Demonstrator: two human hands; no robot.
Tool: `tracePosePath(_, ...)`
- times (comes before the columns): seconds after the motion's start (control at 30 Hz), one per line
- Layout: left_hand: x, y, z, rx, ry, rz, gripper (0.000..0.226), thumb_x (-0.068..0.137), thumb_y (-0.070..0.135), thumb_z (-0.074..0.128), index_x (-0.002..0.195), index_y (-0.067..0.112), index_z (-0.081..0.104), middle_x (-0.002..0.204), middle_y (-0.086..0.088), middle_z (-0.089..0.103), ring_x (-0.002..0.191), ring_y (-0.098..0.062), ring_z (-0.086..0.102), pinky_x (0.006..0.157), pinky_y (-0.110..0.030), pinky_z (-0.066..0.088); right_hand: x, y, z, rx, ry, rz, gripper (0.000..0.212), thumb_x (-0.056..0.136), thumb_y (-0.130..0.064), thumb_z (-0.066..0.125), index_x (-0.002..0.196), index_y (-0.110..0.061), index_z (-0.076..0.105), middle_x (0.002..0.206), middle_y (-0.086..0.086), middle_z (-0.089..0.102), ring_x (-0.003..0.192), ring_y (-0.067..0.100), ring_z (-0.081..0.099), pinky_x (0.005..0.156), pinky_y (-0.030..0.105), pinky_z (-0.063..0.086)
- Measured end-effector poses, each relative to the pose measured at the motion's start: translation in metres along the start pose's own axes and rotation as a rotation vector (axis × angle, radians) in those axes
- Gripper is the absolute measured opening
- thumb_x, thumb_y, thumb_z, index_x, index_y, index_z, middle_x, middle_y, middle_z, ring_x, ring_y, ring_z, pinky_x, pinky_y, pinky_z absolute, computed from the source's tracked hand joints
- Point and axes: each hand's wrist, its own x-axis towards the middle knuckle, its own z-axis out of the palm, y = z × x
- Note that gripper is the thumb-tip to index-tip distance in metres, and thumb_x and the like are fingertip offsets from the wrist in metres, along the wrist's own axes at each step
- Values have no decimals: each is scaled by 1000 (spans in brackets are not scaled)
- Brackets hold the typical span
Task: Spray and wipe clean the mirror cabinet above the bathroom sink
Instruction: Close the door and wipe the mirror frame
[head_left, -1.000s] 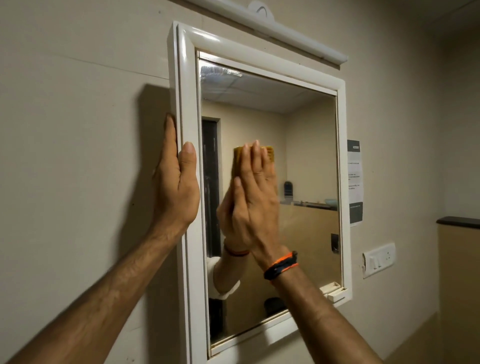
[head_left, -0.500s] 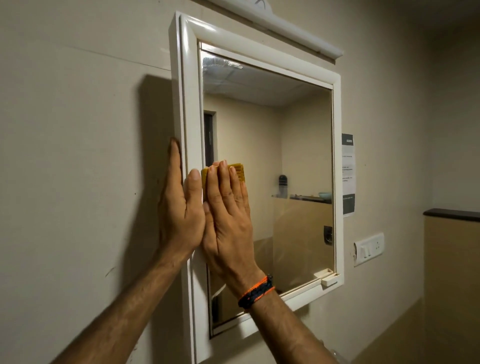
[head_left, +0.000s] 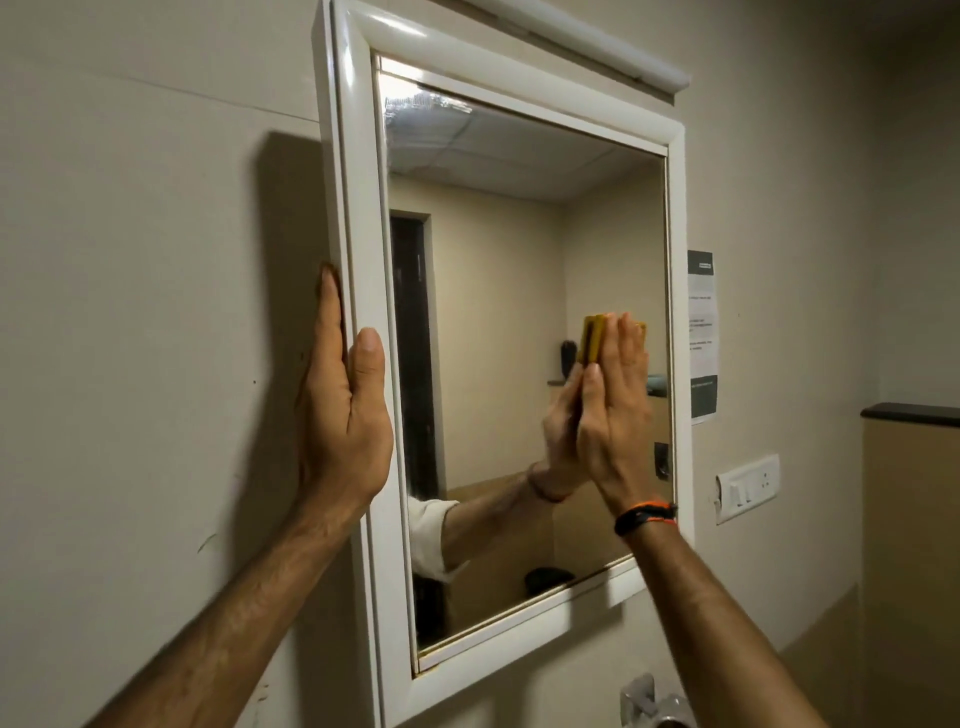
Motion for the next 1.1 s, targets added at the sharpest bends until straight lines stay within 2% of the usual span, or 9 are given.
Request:
tracePosePath(0.1,0,-2,1,3,7,7,54,105,27,34,155,10,23,161,4,26,146,-2,23,121,-32,22,13,32,-19,10,28,118,56,101,-28,28,154,-13,19,162,1,14,151,14,8,123,45,13)
tracePosePath(0.23,0,-3,0,40,20,18,53,105,26,34,154,10,24,160,3,27,145,0,24,118,-20,22,15,44,-24,18,10,120,56,101,-29,29,154,-13,20,162,-1,15,150,13,9,123,40,11)
tracePosePath(0.43,-1,-2,1,43,26,14,52,105,24,34,154,9,24,160,2,28,145,-2,25,119,-22,22,-30,55,-24,26,21,140,55,102,-27,30,155,-15,19,163,-2,14,151,17,11,121,49,20)
tracePosePath(0.53,-1,-1,1,40,32,19,51,106,23,34,154,8,24,160,1,28,146,-3,25,119,-23,22,-39,50,-23,5,11,160,56,101,-28,28,155,-15,18,163,-2,12,151,15,7,122,47,15)
tracePosePath(0.67,-2,-3,2,58,36,23,51,106,23,34,154,7,24,160,1,27,146,-2,24,118,-20,22,-42,19,-14,-9,20,190,57,100,-27,28,154,-12,17,163,3,11,151,16,4,123,47,10)
tracePosePath(0.83,-1,-5,2,43,25,14,52,106,25,34,154,8,23,160,1,27,145,0,25,117,-19,23,-55,-43,12,2,-31,32,56,101,-27,30,154,-10,19,163,4,9,151,17,0,123,46,8)
tracePosePath(0.93,0,-4,2,28,16,2,53,105,26,33,154,7,22,161,0,25,146,-3,24,120,-28,23,-69,-83,32,34,-74,-38,58,100,-31,27,154,-8,20,163,6,10,152,18,1,124,44,6)
tracePosePath(1.1,0,0,1,30,1,-29,53,106,25,32,154,8,21,161,-1,24,148,-7,22,121,-38,24,-92,-136,57,134,-112,-148,56,101,-22,32,153,-7,23,164,7,11,151,24,6,123,49,9)
